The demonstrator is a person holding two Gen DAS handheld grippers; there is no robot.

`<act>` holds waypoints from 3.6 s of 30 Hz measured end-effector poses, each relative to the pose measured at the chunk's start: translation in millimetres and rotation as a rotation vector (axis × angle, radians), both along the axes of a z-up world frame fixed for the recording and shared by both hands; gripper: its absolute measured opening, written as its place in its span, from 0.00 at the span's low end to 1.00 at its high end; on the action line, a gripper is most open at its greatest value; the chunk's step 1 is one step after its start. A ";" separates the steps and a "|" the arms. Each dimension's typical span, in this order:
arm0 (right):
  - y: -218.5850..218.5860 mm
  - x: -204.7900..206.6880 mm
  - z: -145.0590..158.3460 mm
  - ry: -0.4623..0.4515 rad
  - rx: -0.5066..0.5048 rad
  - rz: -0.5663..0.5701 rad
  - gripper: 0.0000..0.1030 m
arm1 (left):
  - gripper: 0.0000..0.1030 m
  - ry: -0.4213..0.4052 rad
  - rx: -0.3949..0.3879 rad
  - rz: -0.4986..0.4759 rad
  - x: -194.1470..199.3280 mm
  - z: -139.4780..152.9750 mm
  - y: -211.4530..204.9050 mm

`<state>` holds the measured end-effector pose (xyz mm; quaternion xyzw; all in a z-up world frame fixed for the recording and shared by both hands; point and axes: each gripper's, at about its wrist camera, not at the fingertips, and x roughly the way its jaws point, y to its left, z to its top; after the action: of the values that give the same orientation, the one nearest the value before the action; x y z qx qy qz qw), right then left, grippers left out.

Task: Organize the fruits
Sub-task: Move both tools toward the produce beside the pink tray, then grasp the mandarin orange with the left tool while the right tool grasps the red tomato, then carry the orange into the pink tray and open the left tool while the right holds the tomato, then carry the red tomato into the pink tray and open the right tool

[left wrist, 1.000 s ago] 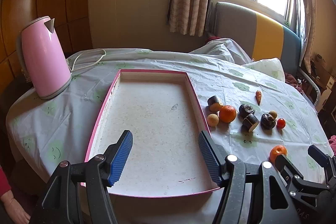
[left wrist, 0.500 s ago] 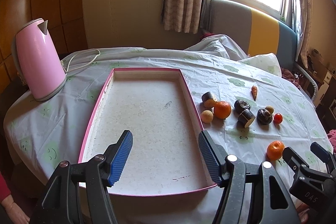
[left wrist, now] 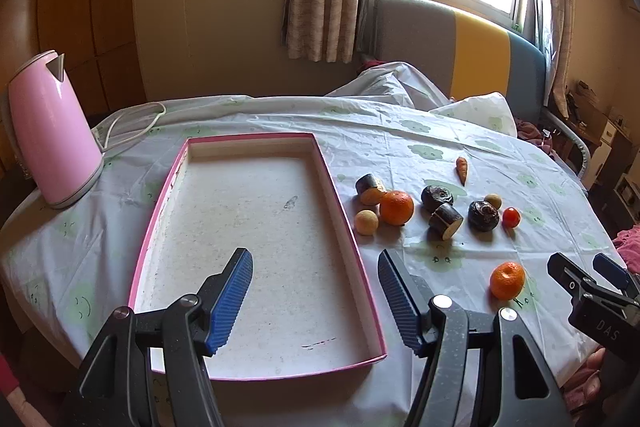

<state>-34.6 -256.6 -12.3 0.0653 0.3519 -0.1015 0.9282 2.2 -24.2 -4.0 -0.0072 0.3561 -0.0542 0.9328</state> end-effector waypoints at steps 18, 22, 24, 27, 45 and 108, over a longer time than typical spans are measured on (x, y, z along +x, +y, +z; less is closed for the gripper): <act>-40.9 2.2 -2.8 0.011 0.038 -0.079 1.00 | 0.67 0.122 -0.101 -0.253 11.1 -7.9 -41.5; -62.1 1.4 -1.9 0.011 0.073 -0.125 1.00 | 0.65 0.166 -0.100 -0.371 13.8 -17.7 -69.6; -71.3 -0.7 -2.4 0.010 0.081 -0.137 1.00 | 0.65 0.180 -0.092 -0.426 14.6 -22.1 -86.3; -83.5 -2.4 -4.7 0.015 0.098 -0.148 0.86 | 0.65 0.213 -0.085 -0.503 17.3 -30.5 -112.7; -103.4 48.4 -32.4 0.104 0.227 -0.001 0.29 | 0.38 0.279 -0.097 -0.561 37.7 -69.4 -150.5; -48.8 95.4 -21.6 0.062 0.125 0.146 0.26 | 0.59 0.185 -0.081 0.189 76.6 -30.3 83.7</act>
<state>60.8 -305.4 -33.9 0.0940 0.3897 -0.0132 0.9160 78.8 59.6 -34.2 -0.0833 0.4358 0.0205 0.8959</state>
